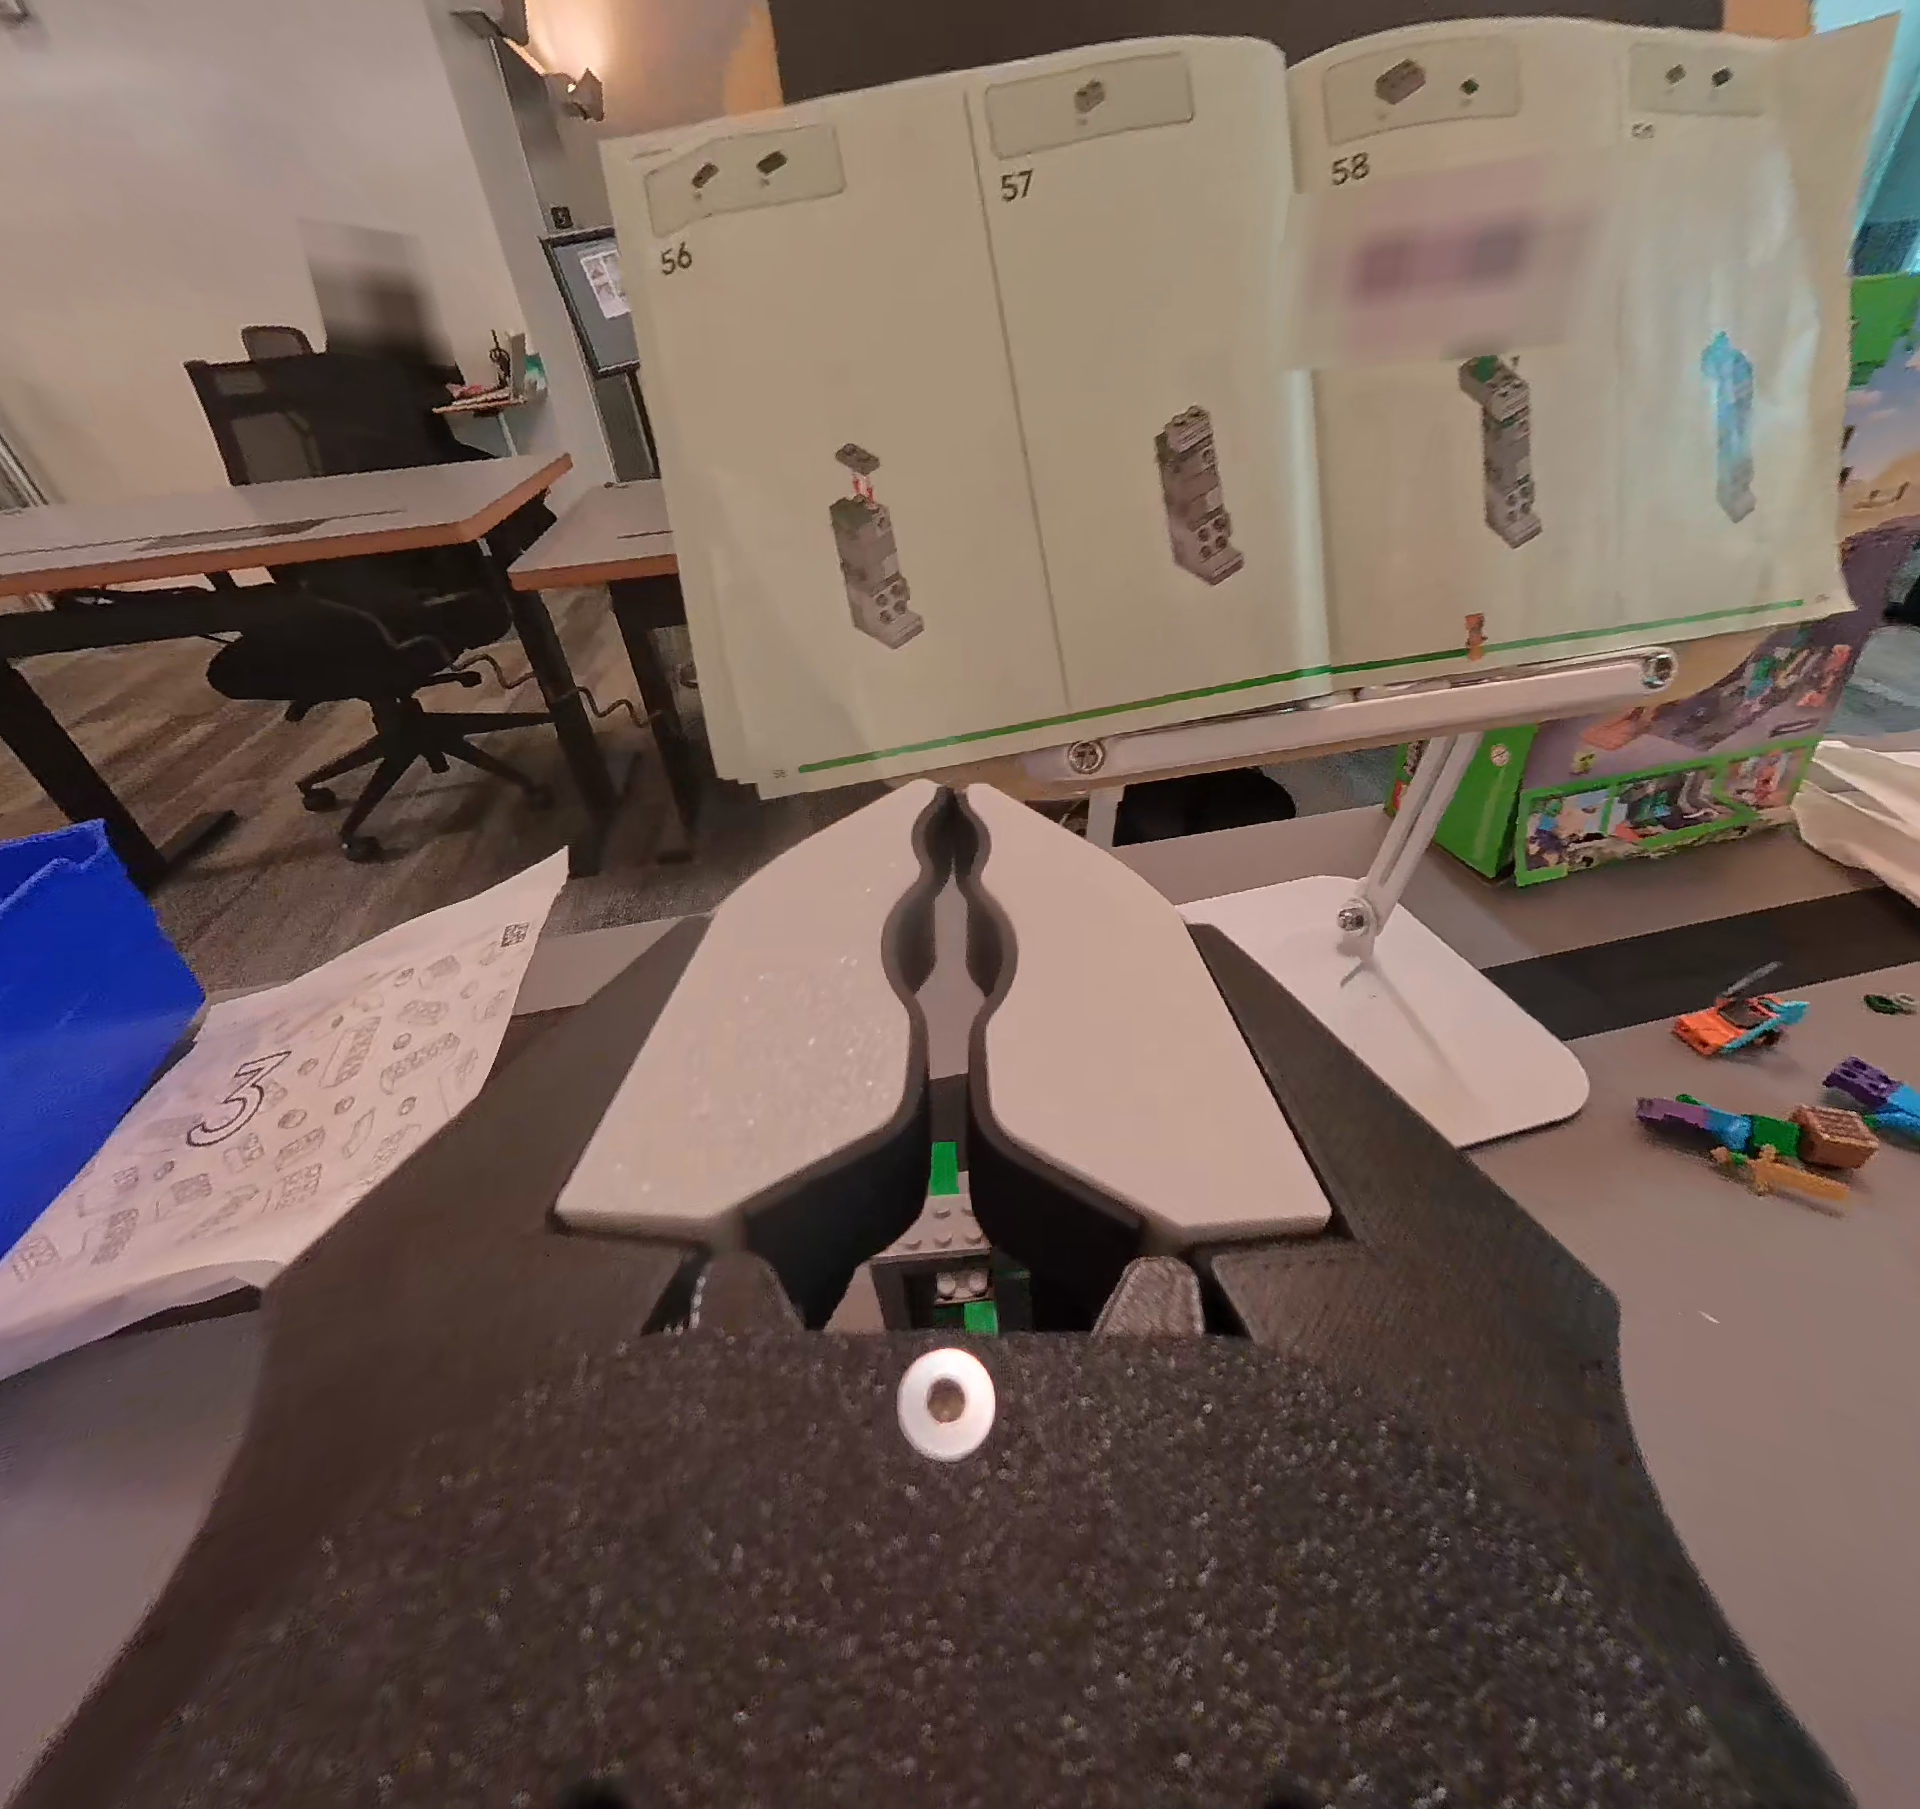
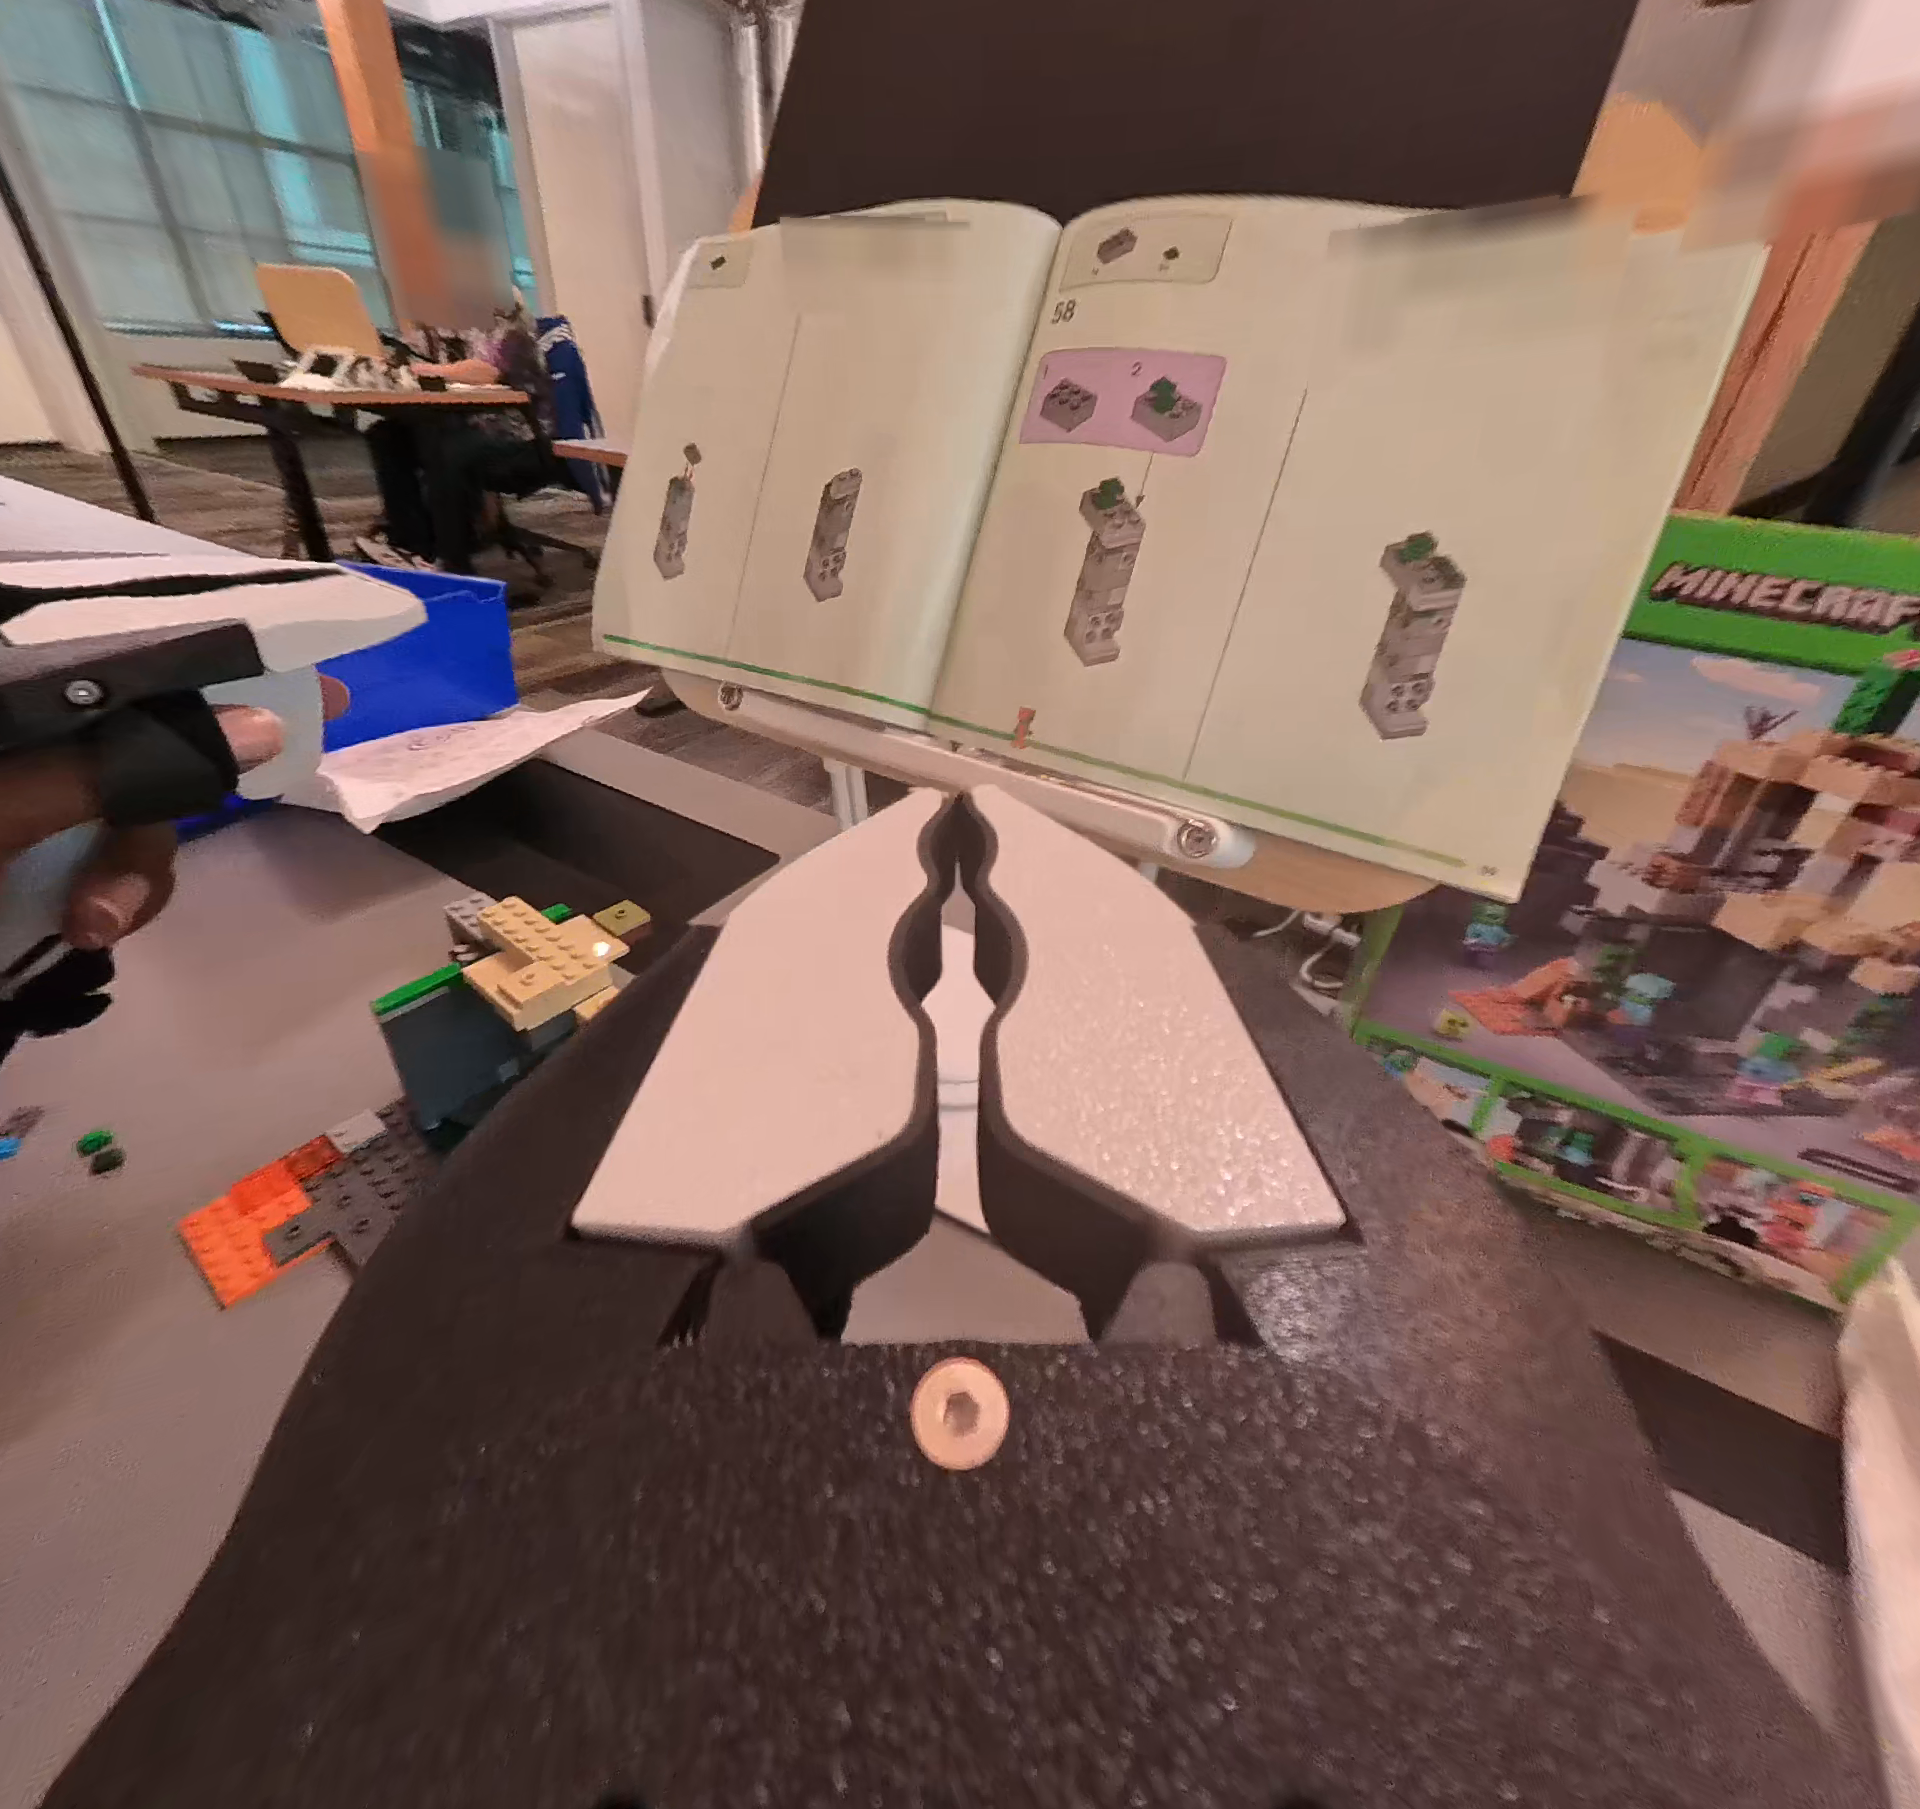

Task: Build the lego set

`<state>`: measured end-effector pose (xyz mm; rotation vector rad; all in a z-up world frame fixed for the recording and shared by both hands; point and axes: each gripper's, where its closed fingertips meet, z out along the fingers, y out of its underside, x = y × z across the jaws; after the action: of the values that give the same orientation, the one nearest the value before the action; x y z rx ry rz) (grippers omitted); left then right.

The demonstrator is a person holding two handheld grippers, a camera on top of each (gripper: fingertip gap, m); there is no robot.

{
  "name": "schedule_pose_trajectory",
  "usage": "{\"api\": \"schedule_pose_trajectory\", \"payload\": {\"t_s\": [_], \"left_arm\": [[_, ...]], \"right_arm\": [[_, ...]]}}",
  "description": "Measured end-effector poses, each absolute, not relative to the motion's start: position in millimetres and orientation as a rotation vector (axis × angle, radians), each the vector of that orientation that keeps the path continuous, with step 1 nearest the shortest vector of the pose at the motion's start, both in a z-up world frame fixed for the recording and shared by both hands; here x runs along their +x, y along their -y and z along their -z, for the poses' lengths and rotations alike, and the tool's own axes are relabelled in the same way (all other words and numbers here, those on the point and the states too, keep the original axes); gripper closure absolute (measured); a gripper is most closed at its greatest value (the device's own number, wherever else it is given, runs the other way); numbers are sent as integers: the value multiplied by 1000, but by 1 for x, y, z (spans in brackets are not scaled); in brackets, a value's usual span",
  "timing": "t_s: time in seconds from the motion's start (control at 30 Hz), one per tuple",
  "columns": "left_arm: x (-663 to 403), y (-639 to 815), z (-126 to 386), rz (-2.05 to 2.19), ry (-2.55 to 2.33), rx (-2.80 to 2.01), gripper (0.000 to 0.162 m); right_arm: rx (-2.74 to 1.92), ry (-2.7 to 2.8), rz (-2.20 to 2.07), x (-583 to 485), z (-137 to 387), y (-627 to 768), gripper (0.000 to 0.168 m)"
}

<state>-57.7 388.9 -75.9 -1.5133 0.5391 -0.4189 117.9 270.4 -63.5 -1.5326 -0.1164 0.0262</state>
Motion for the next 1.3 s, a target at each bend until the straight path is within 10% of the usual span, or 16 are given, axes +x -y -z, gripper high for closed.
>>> {"api": "schedule_pose_trajectory", "payload": {"t_s": [0.8, 1.3], "left_arm": [[-40, -391, 90, 372, -613, -1527, 162], [-46, -459, -11, 349, -497, -1455, 162]], "right_arm": [[-1572, 145, -156, 102, 81, -277, 168], [-1584, 160, -191, 104, 76, -273, 168]]}}
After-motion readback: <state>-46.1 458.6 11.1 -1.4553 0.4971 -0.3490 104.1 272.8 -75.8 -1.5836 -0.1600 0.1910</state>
